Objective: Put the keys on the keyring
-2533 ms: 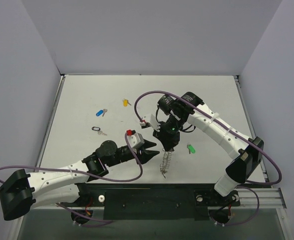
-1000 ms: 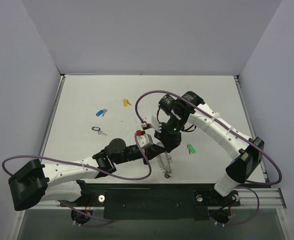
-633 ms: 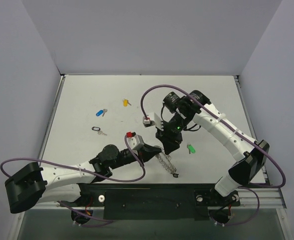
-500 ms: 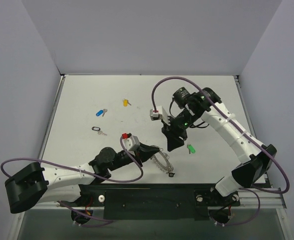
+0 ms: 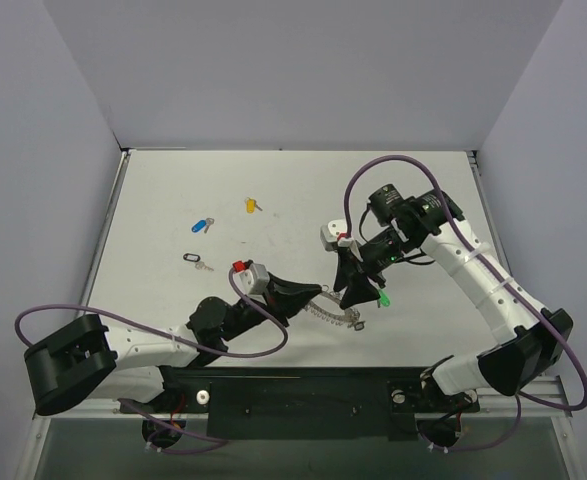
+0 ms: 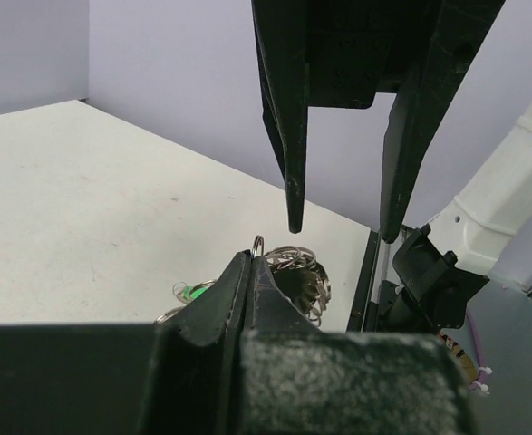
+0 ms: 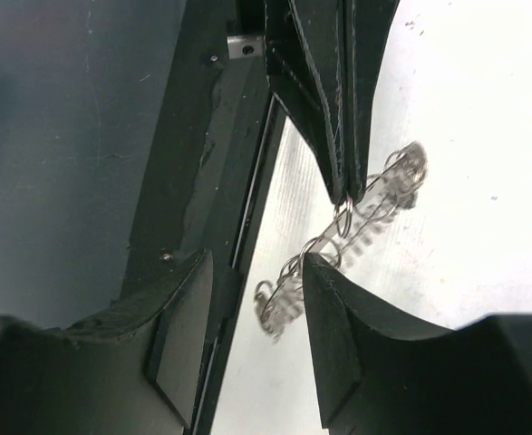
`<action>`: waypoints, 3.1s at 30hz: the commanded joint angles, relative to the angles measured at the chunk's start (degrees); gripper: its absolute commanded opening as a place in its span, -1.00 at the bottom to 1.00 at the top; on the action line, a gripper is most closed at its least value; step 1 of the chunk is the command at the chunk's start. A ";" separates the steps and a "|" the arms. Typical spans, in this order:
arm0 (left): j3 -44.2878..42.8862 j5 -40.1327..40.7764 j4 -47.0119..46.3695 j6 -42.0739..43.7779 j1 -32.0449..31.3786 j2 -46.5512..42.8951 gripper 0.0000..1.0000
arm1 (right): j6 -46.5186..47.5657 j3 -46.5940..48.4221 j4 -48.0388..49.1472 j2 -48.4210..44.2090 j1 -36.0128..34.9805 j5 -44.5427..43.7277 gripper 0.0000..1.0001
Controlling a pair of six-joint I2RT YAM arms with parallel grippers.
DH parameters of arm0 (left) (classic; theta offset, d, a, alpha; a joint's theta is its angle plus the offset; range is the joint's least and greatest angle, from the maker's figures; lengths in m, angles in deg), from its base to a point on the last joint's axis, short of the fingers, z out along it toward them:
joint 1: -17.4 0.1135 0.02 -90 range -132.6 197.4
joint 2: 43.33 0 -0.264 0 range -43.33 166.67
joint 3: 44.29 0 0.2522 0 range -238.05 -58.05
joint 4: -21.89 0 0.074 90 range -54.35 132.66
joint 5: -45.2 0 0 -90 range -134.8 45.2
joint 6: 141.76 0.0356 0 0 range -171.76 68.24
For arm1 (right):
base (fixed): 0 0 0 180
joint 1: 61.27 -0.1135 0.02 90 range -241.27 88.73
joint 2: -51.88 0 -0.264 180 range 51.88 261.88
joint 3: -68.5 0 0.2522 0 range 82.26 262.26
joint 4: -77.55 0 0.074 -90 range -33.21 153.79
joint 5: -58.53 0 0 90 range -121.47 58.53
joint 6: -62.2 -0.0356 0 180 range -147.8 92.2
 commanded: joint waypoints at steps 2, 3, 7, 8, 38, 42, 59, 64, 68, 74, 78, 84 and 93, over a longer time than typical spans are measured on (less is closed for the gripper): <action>0.16 1.95 -12.83 -4.48 -0.07 1.63 -1.00 | 4.07 0.58 1.12 0.81 0.09 4.29 -0.22; 0.24 2.12 -13.53 -4.66 -0.07 2.07 -1.00 | 3.80 0.67 1.38 1.24 0.09 4.11 -0.24; 0.33 2.57 -13.81 -4.75 -0.34 1.98 -1.00 | 1.79 1.46 2.61 2.30 0.61 2.36 -0.28; 0.33 2.65 -13.54 -4.49 -0.51 1.98 -1.00 | 0.56 1.72 3.22 2.48 0.88 2.01 -0.28; 0.69 4.15 -12.92 -2.64 -1.48 -0.22 -1.00 | -4.64 -2.67 10.17 4.67 -1.58 0.07 -0.87; 0.60 4.15 -12.92 -2.72 -1.48 -0.30 -1.00 | -4.64 -2.67 10.09 4.85 -1.67 0.77 -0.93; 0.07 4.41 -9.16 -5.00 -1.48 -0.39 -1.00 | -9.82 0.57 7.72 4.67 -3.60 -5.89 -1.00; -1.69 3.71 7.68 -4.92 -1.57 -5.48 -0.30 | -11.31 3.92 2.19 5.64 -6.24 -15.04 -1.00; -2.65 5.01 22.80 -0.28 -2.44 -12.42 -0.19 | -13.24 6.12 -0.81 5.82 -9.75 -24.95 -1.00; -5.99 8.71 36.02 9.31 -7.36 -16.04 -0.14 | -16.85 10.07 -2.57 6.87 -13.97 -33.14 -1.00; -9.50 13.10 36.83 16.50 -10.96 -11.66 -0.13 | -18.52 12.70 -4.32 8.80 -16.25 -36.66 -1.00; -12.41 21.02 32.79 23.10 -13.08 -5.67 -0.14 | -18.96 13.76 -6.09 10.39 -17.31 -38.34 -1.00; -11.09 24.19 24.71 25.31 -13.70 -3.29 -0.16 | -18.43 13.85 -6.88 10.65 -17.31 -36.32 -1.00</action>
